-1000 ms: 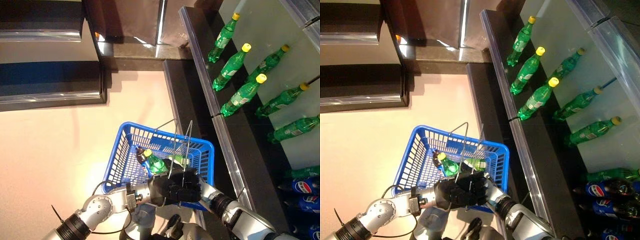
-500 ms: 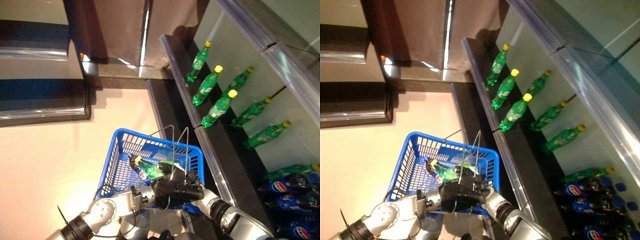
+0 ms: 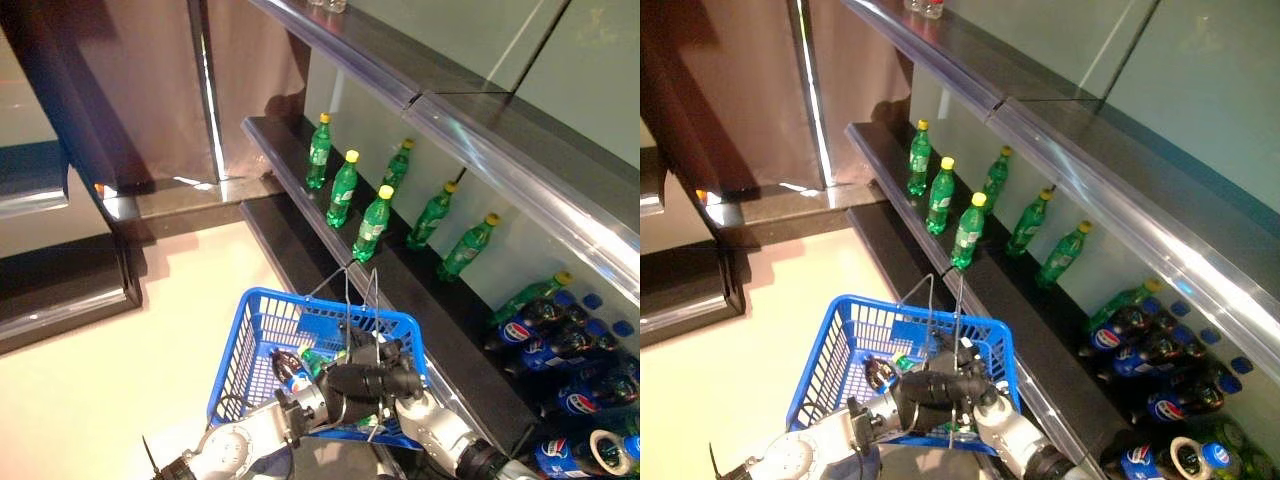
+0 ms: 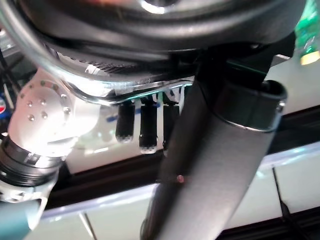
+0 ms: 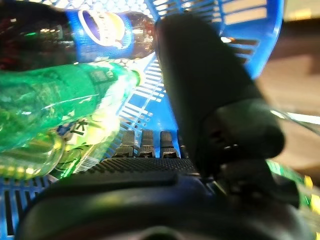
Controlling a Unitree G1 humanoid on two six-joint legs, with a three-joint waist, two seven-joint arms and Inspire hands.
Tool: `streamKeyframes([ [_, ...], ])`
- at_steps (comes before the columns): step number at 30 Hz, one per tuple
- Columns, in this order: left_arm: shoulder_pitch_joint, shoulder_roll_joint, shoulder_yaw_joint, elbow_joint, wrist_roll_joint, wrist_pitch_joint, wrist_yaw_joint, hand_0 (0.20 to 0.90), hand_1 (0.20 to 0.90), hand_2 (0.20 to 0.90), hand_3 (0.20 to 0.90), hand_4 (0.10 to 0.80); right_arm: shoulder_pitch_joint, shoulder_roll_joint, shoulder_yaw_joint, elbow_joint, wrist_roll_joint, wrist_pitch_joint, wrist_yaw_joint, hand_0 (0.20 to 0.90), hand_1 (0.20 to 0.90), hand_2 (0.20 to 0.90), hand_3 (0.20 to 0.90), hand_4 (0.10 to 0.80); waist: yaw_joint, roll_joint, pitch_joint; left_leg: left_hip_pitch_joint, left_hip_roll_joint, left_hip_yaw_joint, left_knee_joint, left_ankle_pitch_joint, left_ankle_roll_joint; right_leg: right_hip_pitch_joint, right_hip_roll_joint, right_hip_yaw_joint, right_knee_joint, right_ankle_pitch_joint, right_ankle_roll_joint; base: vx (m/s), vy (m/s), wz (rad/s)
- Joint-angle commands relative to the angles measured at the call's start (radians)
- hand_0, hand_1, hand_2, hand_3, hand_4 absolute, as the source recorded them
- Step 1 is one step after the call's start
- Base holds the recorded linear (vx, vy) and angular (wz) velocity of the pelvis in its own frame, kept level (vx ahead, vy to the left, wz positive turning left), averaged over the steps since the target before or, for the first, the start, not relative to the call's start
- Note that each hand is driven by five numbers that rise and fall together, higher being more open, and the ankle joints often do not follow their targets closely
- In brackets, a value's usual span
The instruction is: Pick up the drink and place into the basket.
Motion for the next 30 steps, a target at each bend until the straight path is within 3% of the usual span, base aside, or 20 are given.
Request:
streamKeyframes([
  [1, -0.102, -0.316, 0.121, -0.239, 0.004, -0.243, -0.123, 0.300, 0.300, 0.300, 0.200, 0.100, 0.016, 0.043, 0.017, -0.203, -0.085, -0.089, 0.048, 0.900, 0.900, 0.900, 0.900, 0.800, -0.021, 0.008, -0.166, 0.086, 0.041, -0.007, -0.042, 0.027, -0.027, -0.076, -0.073, -0.016, -0.042, 0.231, 0.127, -0.106, 0.040, -0.11],
  [8, -0.063, -0.287, 0.206, -0.219, 0.077, -0.341, -0.140, 0.300, 0.300, 0.300, 0.200, 0.100, 0.068, -0.009, -0.088, -0.297, -0.161, -0.057, 0.109, 0.900, 0.900, 0.900, 0.900, 0.800, -0.047, 0.024, -0.191, 0.086, 0.043, 0.019, -0.085, 0.055, -0.027, -0.076, -0.084, -0.012, -0.070, 0.233, 0.108, -0.119, 0.046, -0.09],
  [10, 0.001, -0.267, 0.287, -0.219, 0.069, -0.311, -0.205, 0.300, 0.300, 0.300, 0.200, 0.100, 0.117, -0.033, -0.149, -0.346, -0.196, -0.056, 0.156, 0.900, 0.900, 0.900, 0.900, 0.800, -0.050, 0.032, -0.193, 0.087, 0.047, 0.023, -0.096, 0.062, -0.030, -0.077, -0.088, -0.011, -0.074, 0.230, 0.103, -0.118, 0.095, -0.17],
  [12, 0.146, -0.230, 0.473, -0.244, 0.022, -0.207, -0.338, 0.300, 0.300, 0.300, 0.200, 0.100, 0.230, -0.085, -0.281, -0.459, -0.256, -0.060, 0.235, 0.900, 0.900, 0.900, 0.900, 0.800, -0.051, 0.050, -0.182, 0.094, 0.048, 0.025, -0.106, 0.061, -0.033, -0.070, -0.099, -0.019, -0.077, 0.221, 0.097, -0.145, 0.152, -0.09],
  [15, 0.226, -0.210, 0.601, -0.262, -0.019, -0.149, -0.398, 0.300, 0.300, 0.300, 0.200, 0.100, 0.284, -0.117, -0.378, -0.534, -0.292, -0.048, 0.267, 0.900, 0.900, 0.900, 0.900, 0.800, -0.046, 0.063, -0.177, 0.092, 0.049, 0.022, -0.117, 0.067, -0.035, -0.069, -0.107, -0.024, -0.084, 0.218, 0.088, -0.120, 0.095, 0.00],
  [17, 0.233, -0.209, 0.640, -0.262, -0.043, -0.137, -0.398, 0.300, 0.300, 0.300, 0.200, 0.100, 0.279, -0.126, -0.410, -0.550, -0.291, -0.035, 0.274, 0.900, 0.900, 0.900, 0.900, 0.800, -0.045, 0.069, -0.176, 0.091, 0.051, 0.017, -0.124, 0.069, -0.036, -0.069, -0.108, -0.025, -0.089, 0.216, 0.081, -0.105, 0.048, 0.03],
  [21, 0.227, -0.217, 0.667, -0.258, -0.058, -0.143, -0.390, 0.300, 0.300, 0.300, 0.200, 0.100, 0.263, -0.132, -0.442, -0.556, -0.302, -0.019, 0.273, 0.900, 0.900, 0.900, 0.900, 0.800, -0.047, 0.078, -0.176, 0.091, 0.055, 0.013, -0.133, 0.073, -0.042, -0.068, -0.107, -0.022, -0.097, 0.212, 0.069, -0.090, 0.024, 0.01],
  [30, 0.194, -0.241, 0.640, -0.251, -0.051, -0.208, -0.360, 0.300, 0.300, 0.300, 0.200, 0.100, 0.232, -0.125, -0.454, -0.554, -0.285, -0.066, 0.205, 0.900, 0.900, 0.900, 0.900, 0.800, -0.069, 0.097, -0.172, 0.091, 0.061, 0.021, -0.171, 0.085, -0.053, -0.080, -0.096, 0.003, -0.116, 0.211, 0.052, -0.089, 0.016, 0.00],
])
